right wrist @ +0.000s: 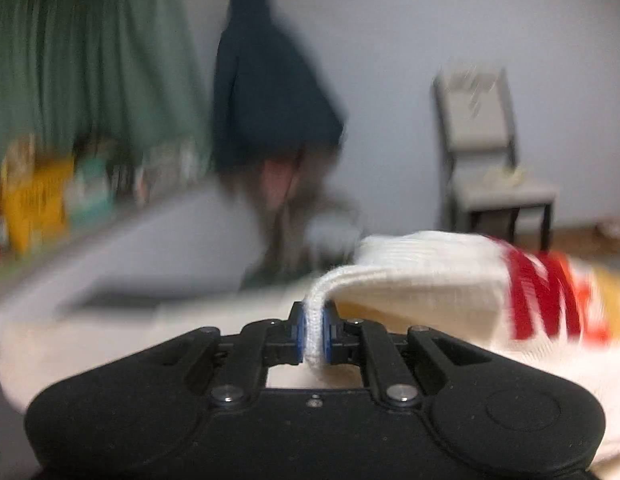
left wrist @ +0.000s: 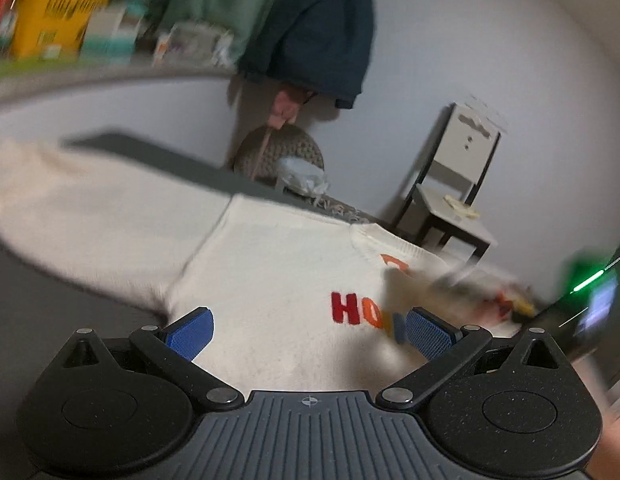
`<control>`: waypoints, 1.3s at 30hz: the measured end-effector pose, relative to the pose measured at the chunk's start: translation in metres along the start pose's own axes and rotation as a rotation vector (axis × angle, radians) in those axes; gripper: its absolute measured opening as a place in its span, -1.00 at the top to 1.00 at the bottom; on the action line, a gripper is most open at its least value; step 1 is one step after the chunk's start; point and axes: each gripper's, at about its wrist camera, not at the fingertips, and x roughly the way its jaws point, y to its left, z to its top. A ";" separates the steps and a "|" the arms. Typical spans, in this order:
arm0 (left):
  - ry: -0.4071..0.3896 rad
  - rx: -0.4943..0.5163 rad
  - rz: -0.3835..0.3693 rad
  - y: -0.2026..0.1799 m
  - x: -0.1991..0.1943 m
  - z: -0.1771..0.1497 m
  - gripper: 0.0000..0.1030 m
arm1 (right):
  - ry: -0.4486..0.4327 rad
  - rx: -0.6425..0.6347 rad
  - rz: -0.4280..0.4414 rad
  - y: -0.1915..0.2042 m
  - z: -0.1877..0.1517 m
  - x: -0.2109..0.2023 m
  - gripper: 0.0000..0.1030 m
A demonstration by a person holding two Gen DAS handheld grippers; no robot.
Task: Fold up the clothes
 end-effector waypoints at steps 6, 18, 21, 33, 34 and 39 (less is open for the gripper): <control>0.036 -0.029 -0.052 0.014 0.026 -0.002 -1.00 | 0.088 -0.073 -0.066 0.040 -0.056 0.034 0.82; -0.061 0.136 -0.044 -0.032 0.053 0.020 -1.00 | 0.043 -0.235 0.116 0.040 -0.070 0.000 -0.24; -0.111 0.369 -0.043 -0.076 0.063 0.009 -1.00 | -0.037 -0.230 0.168 0.014 -0.077 -0.055 -0.47; -0.207 1.188 0.182 -0.209 0.183 -0.058 -1.00 | 0.020 0.090 0.262 -0.075 -0.096 -0.143 -0.48; -0.206 1.257 0.169 -0.214 0.188 -0.064 -0.99 | 0.022 0.105 0.273 -0.077 -0.093 -0.140 -0.49; -0.129 1.310 0.112 -0.218 0.202 -0.068 -0.84 | -0.004 0.150 0.329 -0.085 -0.093 -0.149 -0.49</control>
